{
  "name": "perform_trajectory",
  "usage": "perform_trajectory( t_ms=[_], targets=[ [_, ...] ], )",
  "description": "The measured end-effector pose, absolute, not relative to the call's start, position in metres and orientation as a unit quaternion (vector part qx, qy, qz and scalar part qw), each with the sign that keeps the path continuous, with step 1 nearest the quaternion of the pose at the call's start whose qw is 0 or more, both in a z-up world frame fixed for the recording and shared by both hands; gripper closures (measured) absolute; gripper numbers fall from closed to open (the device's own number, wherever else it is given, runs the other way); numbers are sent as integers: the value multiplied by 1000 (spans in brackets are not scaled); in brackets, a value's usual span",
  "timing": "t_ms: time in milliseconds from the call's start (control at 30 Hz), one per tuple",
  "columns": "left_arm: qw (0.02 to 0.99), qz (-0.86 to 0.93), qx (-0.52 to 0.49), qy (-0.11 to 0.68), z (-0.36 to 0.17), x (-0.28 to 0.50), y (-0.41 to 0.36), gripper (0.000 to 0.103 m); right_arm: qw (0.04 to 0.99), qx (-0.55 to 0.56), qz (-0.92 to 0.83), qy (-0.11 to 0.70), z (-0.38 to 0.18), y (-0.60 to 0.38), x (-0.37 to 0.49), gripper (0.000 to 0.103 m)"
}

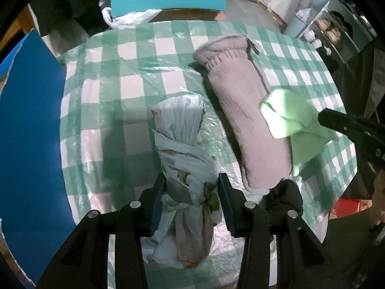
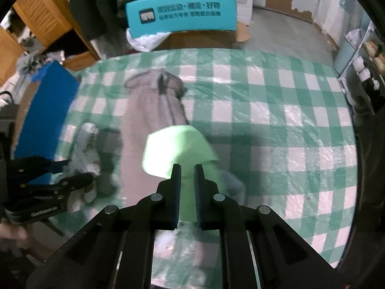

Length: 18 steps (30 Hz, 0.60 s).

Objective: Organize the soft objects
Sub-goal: 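Lift the green cloth with right gripper while left gripper holds the bag bundle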

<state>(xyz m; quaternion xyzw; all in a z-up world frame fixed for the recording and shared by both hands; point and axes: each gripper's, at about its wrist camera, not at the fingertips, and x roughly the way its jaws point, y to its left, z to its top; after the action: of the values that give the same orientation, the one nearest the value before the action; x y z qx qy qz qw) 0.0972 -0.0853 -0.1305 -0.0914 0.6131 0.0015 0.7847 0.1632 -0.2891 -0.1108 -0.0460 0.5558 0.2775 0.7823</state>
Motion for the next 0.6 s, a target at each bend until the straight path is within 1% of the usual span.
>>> perform_trajectory(
  t_ms=[167, 233, 267, 300, 400, 467, 600],
  targets=[
    [781, 14, -102, 615, -133, 97, -76, 60, 776, -33, 287, 561, -111, -285, 164, 93],
    [780, 18, -106, 616, -134, 97, -71, 60, 778, -45, 274, 563, -114, -284, 166, 85],
    [780, 20, -108, 616, -135, 96, -69, 60, 778, -51, 270, 565, -116, -283, 168, 73],
    [780, 22, -109, 616, -135, 97, -68, 60, 780, -55, 266, 563, -116, -284, 169, 65],
    [777, 23, -111, 619, -137, 97, -66, 60, 785, -77, 261, 556, -117, -282, 169, 53],
    [774, 23, -109, 623, -140, 98, -68, 60, 784, -90, 264, 555, -119, -281, 167, 49],
    [767, 19, -109, 632, -146, 101, -72, 60, 785, -138, 255, 547, -124, -280, 162, 48]
  ],
)
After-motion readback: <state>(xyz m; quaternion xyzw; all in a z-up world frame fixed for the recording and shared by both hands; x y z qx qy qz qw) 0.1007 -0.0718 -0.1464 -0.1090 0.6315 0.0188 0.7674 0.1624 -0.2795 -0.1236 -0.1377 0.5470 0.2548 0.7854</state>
